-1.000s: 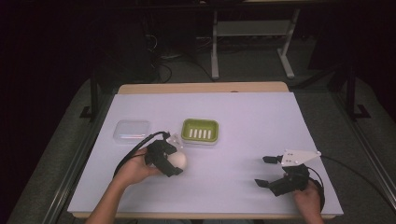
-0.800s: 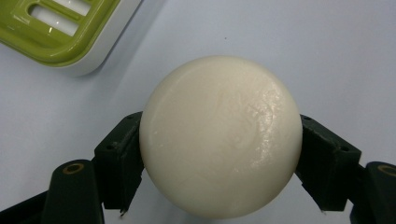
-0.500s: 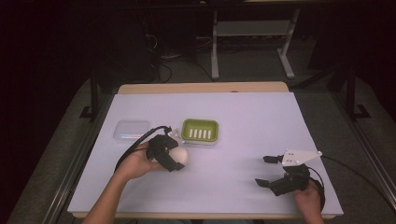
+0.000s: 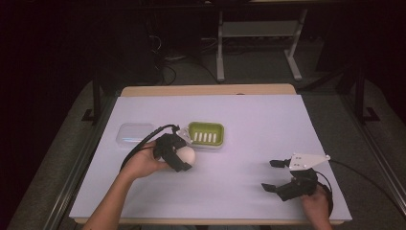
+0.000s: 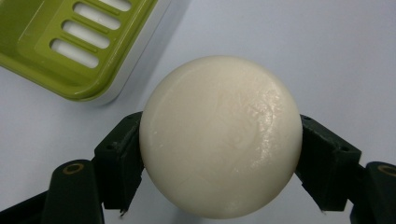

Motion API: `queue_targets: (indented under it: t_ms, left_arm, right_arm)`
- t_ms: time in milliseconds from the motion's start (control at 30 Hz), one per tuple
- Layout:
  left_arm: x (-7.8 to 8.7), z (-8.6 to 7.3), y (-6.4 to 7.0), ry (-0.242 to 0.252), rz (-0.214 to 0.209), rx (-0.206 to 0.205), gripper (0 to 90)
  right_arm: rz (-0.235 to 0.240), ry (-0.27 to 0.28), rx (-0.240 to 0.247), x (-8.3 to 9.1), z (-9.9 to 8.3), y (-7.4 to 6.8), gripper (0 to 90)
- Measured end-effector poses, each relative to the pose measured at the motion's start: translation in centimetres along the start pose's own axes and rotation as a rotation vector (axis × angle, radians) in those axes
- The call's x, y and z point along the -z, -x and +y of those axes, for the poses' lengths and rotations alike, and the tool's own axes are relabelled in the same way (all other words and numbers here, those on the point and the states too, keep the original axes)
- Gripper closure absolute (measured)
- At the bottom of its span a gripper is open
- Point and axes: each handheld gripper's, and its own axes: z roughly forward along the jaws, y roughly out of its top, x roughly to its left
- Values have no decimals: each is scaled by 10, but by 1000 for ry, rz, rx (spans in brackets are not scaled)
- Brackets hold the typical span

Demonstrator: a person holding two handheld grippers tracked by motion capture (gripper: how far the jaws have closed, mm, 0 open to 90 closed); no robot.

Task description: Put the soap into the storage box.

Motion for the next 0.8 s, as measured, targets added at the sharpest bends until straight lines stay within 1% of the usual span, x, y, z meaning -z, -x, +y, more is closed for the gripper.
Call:
queue_targets:
  t_ms: [200, 233, 267, 367, 467, 567, 667, 800]
  left_arm:
    - [1, 6, -4, 4, -2, 4, 251]
    - [2, 8, -5, -5, -2, -4, 251]
    - [2, 9, -5, -2, -6, 3, 251]
    - [2, 14, -6, -1, -7, -3, 251]
    - [1, 20, -7, 2, -13, -6, 251]
    - [-1, 25, -9, -6, -15, -16, 250]
    - [-3, 30, -11, 3, -11, -10, 251]
    - [-5, 35, -15, 7, -21, -3, 251]
  right_arm:
    - [1, 2, 1, 0, 0, 0, 131]
    - [1, 2, 1, 0, 0, 0, 130]
    - [0, 2, 1, 0, 0, 0, 130]
    - [2, 5, -2, 0, 0, 0, 130]
    - [4, 7, 6, 0, 1, 0, 130]
    - [4, 6, 4, -1, 1, -1, 130]
    - [4, 7, 6, -1, 1, -1, 130]
    - [3, 8, 5, 0, 1, -1, 130]
